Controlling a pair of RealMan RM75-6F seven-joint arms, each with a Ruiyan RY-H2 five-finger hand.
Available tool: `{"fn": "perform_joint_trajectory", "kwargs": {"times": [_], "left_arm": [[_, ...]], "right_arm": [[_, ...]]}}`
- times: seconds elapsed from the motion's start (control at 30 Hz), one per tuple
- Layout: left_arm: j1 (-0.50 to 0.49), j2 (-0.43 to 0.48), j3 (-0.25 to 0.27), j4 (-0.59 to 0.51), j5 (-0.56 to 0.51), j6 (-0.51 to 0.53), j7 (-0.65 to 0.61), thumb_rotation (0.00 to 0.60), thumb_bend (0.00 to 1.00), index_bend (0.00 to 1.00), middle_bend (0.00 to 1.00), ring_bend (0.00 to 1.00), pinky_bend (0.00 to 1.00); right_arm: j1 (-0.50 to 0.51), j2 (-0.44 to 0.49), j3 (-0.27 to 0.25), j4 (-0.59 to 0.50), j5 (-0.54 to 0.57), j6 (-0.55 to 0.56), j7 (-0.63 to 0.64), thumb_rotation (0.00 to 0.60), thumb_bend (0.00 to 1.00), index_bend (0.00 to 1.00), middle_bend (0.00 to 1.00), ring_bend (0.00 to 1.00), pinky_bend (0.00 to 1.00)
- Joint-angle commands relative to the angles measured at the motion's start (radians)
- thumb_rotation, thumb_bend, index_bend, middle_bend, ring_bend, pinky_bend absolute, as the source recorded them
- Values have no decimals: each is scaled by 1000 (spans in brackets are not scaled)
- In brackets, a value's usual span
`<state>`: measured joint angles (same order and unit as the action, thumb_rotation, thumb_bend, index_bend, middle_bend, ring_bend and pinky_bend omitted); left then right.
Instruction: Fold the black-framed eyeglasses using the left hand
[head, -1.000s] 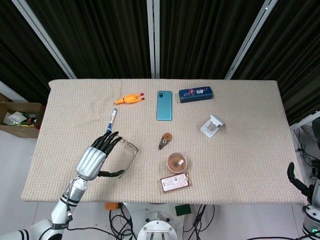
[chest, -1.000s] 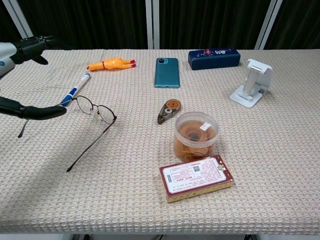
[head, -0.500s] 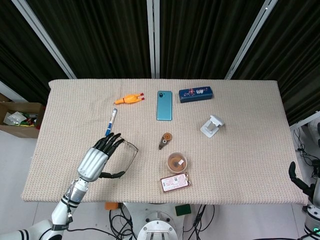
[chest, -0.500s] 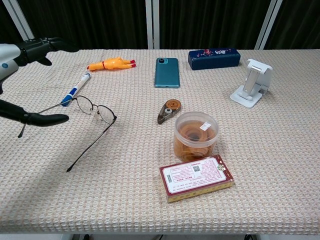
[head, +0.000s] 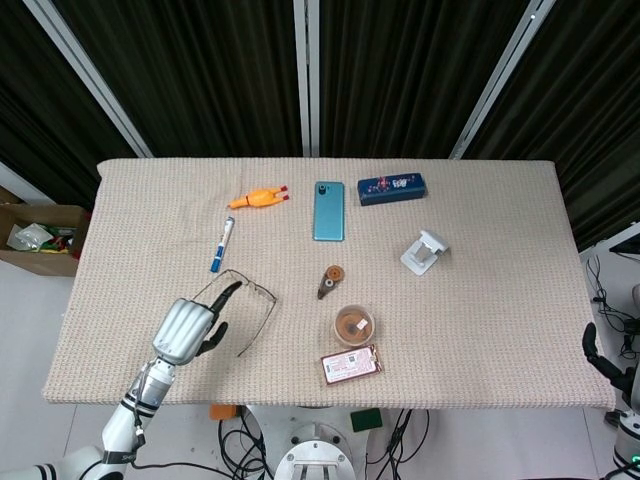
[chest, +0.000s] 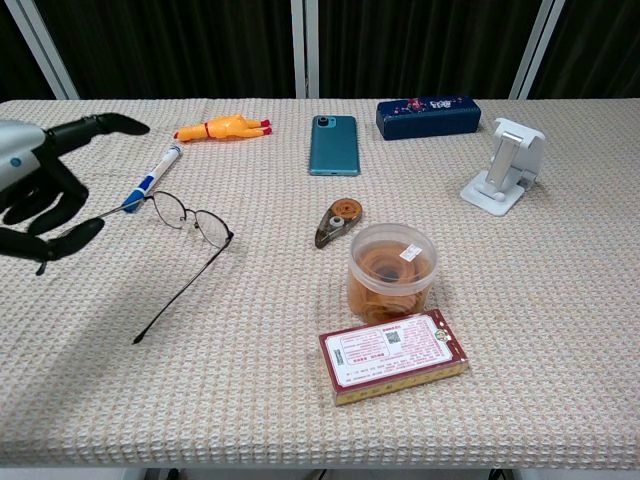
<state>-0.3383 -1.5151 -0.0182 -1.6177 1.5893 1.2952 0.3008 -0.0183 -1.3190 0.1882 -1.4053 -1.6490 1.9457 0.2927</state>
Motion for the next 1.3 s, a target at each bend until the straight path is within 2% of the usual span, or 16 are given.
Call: {"fn": "perform_joint_trajectory", "kwargs": {"times": [0.03, 0.3, 0.43, 0.77, 1.3], "left_arm": [[-19, 15, 11, -39, -93, -104, 23, 600, 474, 110, 951, 887, 943], [-110, 7, -36, -56, -277, -291, 114, 600, 541, 110, 943, 905, 948], [-151, -12, -55, -44, -350, -344, 160, 600, 556, 110, 943, 908, 951], [-214, -49, -75, 9, -489, -374, 247, 600, 592, 110, 949, 914, 952], [-288, -35, -82, 33, -590, -393, 275, 600, 622, 110, 959, 925, 955]], "right_arm": [[-5, -1, -3, 4, 0, 5, -2, 600, 460, 0, 0, 0, 0], [-22, -8, -3, 18, 28, 8, 14, 600, 464, 0, 0, 0, 0], [-23, -10, -1, 26, 38, 1, 17, 600, 465, 0, 0, 0, 0], [-26, -24, -1, 57, 60, -19, 31, 600, 465, 0, 0, 0, 0], [-31, -25, -1, 64, 61, -21, 34, 600, 465, 0, 0, 0, 0]]}}
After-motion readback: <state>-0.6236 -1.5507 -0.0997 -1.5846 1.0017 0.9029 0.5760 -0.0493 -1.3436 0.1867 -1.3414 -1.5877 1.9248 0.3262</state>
